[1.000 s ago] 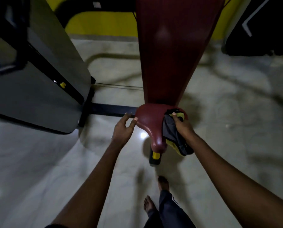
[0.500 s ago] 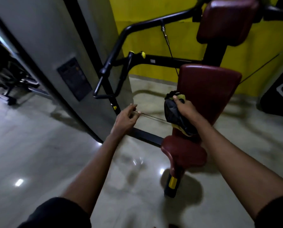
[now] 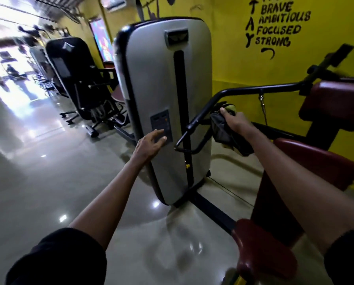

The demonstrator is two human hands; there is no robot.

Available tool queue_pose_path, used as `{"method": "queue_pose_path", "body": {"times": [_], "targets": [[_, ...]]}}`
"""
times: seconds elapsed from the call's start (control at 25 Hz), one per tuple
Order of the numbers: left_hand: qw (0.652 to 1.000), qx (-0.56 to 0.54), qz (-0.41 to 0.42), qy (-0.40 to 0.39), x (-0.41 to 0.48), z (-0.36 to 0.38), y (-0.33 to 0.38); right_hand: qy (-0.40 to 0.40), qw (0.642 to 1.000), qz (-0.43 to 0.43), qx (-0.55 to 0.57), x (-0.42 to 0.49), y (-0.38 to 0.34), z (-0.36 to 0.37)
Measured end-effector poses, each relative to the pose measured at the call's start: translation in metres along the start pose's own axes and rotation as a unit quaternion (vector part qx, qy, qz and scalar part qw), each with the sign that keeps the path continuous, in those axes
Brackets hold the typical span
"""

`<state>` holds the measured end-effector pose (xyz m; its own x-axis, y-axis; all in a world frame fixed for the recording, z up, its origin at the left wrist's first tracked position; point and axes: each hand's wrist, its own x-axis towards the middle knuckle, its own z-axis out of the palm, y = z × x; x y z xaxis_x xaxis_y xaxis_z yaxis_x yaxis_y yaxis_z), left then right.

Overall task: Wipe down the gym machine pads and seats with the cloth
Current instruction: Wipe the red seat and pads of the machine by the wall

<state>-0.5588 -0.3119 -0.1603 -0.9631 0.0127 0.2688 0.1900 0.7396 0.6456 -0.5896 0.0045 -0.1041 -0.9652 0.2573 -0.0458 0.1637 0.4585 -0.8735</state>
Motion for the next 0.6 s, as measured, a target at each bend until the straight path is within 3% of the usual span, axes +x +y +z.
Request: {"method": "queue_pose_path", "body": {"times": [0.36, 0.6], "targets": [[0.995, -0.039, -0.001, 0.093, 0.013, -0.14, -0.066, -0.037, 0.994, -0.09, -0.039, -0.02, -0.126, 0.082], [0.993, -0.035, 0.006, 0.117, 0.032, -0.244, -0.138, -0.014, 0.992, -0.126, -0.027, -0.028, -0.209, 0.169]]}}
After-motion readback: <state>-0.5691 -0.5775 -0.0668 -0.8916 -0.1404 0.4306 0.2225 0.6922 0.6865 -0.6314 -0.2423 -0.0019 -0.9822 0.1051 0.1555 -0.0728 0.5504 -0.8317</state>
